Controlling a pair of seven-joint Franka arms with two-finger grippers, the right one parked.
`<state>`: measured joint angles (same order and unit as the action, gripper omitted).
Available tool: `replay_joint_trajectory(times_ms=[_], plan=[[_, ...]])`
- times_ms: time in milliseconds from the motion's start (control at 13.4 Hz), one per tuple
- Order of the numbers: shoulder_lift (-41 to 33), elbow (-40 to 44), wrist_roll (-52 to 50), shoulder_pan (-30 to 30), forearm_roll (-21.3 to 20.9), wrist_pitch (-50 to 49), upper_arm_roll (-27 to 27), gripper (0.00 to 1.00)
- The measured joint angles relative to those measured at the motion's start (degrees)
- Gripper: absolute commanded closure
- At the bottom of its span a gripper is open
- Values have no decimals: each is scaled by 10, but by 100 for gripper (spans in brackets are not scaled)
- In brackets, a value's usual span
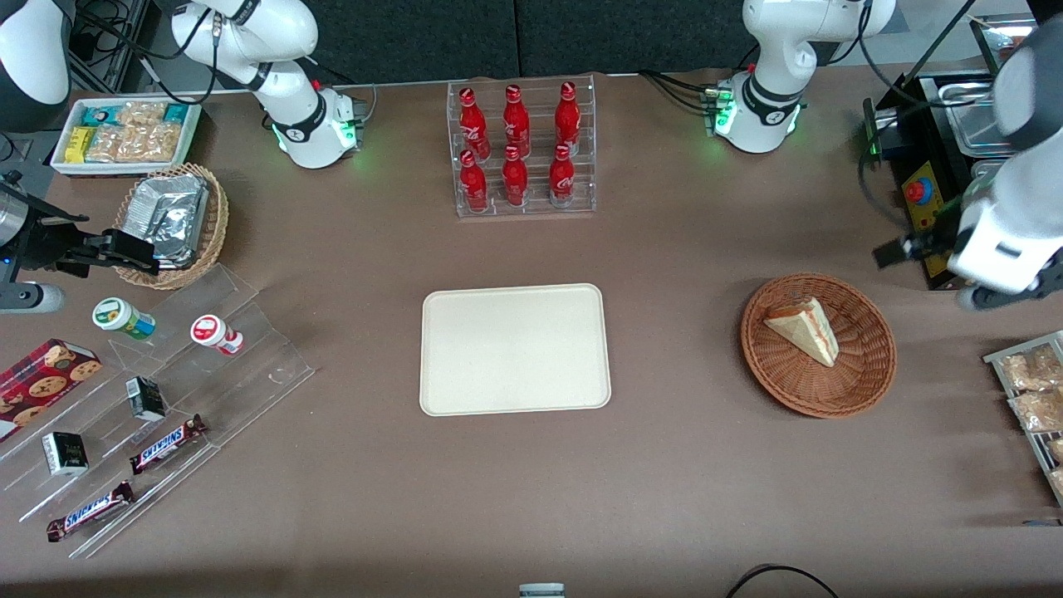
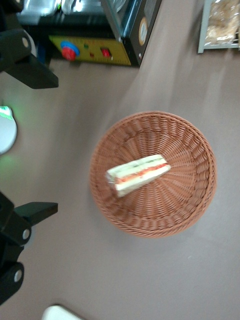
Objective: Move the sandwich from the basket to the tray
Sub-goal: 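Lower the open left gripper over the wrapped sandwich in the basket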
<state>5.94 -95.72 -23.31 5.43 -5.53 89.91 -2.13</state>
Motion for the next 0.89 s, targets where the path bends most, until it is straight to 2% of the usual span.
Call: replay_joint_trajectory(times_ms=[521,893], plan=[[12,-199,-195,0,0,277,0,0],[10,-292,-254,-13,3,390,-3,0]])
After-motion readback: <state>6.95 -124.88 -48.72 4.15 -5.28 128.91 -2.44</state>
